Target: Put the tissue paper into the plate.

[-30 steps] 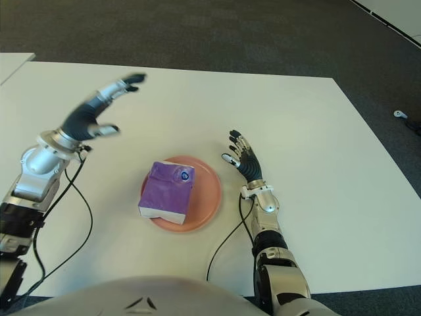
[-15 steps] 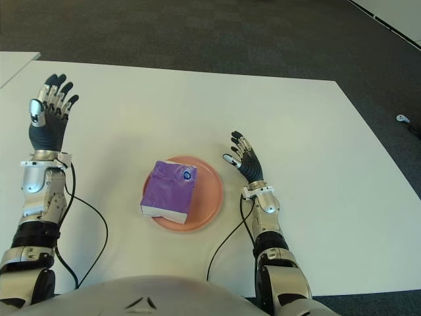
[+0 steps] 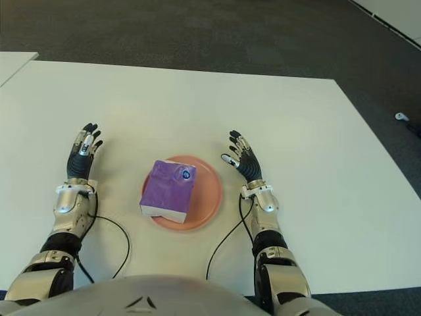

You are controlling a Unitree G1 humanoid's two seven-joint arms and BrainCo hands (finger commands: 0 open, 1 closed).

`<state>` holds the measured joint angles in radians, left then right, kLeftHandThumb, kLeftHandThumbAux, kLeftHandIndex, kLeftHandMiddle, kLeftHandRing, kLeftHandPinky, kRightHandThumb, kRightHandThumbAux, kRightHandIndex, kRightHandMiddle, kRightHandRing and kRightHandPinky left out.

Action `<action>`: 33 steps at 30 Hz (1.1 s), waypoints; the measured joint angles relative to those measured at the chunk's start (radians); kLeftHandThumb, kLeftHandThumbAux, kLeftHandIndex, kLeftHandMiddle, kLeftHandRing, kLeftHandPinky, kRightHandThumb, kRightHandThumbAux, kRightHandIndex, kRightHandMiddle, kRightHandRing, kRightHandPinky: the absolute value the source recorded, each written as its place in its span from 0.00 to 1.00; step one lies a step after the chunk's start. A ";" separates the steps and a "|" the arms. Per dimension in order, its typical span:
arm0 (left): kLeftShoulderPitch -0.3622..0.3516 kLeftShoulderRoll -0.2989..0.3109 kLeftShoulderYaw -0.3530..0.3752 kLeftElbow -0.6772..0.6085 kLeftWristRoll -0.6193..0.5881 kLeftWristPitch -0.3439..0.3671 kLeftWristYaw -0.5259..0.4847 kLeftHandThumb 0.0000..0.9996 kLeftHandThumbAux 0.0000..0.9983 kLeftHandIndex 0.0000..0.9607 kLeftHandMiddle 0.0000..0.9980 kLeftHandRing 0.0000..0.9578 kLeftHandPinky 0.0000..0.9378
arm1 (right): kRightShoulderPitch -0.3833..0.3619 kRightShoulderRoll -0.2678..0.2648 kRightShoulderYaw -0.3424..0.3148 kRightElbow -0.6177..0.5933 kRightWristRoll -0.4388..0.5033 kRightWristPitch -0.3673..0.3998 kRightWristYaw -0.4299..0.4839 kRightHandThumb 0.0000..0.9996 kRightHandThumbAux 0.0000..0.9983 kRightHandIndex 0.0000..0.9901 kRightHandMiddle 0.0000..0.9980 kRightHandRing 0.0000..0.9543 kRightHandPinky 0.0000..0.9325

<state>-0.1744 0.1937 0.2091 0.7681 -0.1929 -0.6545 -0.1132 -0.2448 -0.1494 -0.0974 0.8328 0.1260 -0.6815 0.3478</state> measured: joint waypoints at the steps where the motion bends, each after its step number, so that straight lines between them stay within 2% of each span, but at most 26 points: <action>1: 0.000 -0.002 -0.001 0.002 0.012 -0.004 0.014 0.00 0.31 0.00 0.00 0.00 0.00 | 0.000 0.000 0.000 0.000 0.000 0.000 0.000 0.00 0.64 0.00 0.00 0.00 0.00; 6: -0.005 -0.018 -0.015 0.028 0.078 -0.005 0.094 0.00 0.32 0.00 0.00 0.00 0.00 | 0.000 0.000 0.000 0.001 0.000 0.000 0.001 0.00 0.64 0.00 0.00 0.00 0.00; 11: -0.028 -0.023 -0.025 0.071 0.105 0.001 0.124 0.00 0.35 0.00 0.00 0.00 0.00 | 0.001 0.000 0.000 0.001 0.000 0.002 0.000 0.00 0.64 0.00 0.00 0.00 0.00; 19: -0.057 -0.037 -0.036 0.118 0.118 -0.013 0.126 0.00 0.36 0.00 0.00 0.00 0.00 | 0.002 0.002 0.001 0.000 0.000 0.002 -0.001 0.00 0.65 0.00 0.00 0.00 0.00; 33: -0.065 -0.049 -0.046 0.125 0.127 -0.013 0.122 0.00 0.35 0.00 0.00 0.00 0.00 | 0.023 0.006 0.011 -0.038 -0.001 0.025 -0.019 0.00 0.66 0.00 0.00 0.00 0.00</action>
<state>-0.2397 0.1447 0.1635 0.8934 -0.0660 -0.6678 0.0090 -0.2217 -0.1431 -0.0866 0.7944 0.1247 -0.6570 0.3288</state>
